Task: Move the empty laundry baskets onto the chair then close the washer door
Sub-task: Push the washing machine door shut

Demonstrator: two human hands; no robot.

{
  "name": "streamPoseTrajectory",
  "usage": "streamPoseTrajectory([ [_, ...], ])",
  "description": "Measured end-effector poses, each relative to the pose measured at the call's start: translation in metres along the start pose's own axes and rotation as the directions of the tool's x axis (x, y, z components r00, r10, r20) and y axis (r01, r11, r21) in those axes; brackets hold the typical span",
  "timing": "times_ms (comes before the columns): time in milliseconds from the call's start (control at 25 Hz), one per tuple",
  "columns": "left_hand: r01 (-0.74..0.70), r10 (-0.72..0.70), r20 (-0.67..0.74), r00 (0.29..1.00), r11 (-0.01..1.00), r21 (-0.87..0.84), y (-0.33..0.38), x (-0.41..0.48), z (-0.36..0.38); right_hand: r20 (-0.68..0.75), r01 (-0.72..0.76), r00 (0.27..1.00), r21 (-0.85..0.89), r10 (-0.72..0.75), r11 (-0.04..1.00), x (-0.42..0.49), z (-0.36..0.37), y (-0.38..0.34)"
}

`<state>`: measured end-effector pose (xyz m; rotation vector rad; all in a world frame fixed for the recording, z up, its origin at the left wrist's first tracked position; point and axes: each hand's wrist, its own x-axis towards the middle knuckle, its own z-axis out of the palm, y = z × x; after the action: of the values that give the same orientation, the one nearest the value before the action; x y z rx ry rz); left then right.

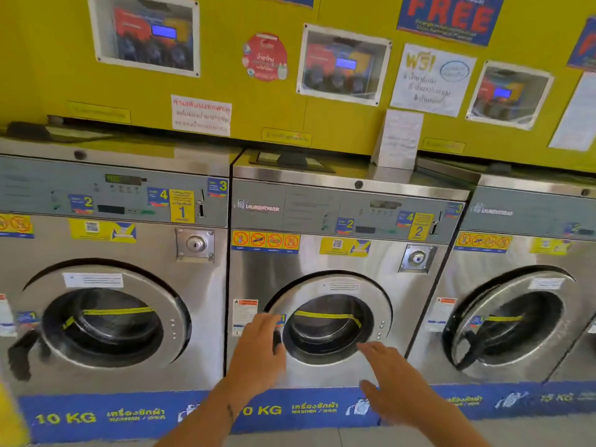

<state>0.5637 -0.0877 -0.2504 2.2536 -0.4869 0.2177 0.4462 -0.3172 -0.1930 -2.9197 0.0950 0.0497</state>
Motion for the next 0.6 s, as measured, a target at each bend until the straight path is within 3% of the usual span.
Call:
streamPoseTrajectory([
  [280, 0.031, -0.064, 0.167, 0.984, 0.980, 0.197, -0.028, 0.115, 0.076, 0.007, 0.121, 0.993, -0.124, -0.121, 0.985, 0.158, 0.002, 0.017],
  [600, 0.072, -0.128, 0.120, 0.984, 0.919, 0.387, -0.039, 0.175, 0.129, 0.032, 0.263, 0.964, -0.301, -0.266, 0.917, 0.275, 0.032, 0.055],
])
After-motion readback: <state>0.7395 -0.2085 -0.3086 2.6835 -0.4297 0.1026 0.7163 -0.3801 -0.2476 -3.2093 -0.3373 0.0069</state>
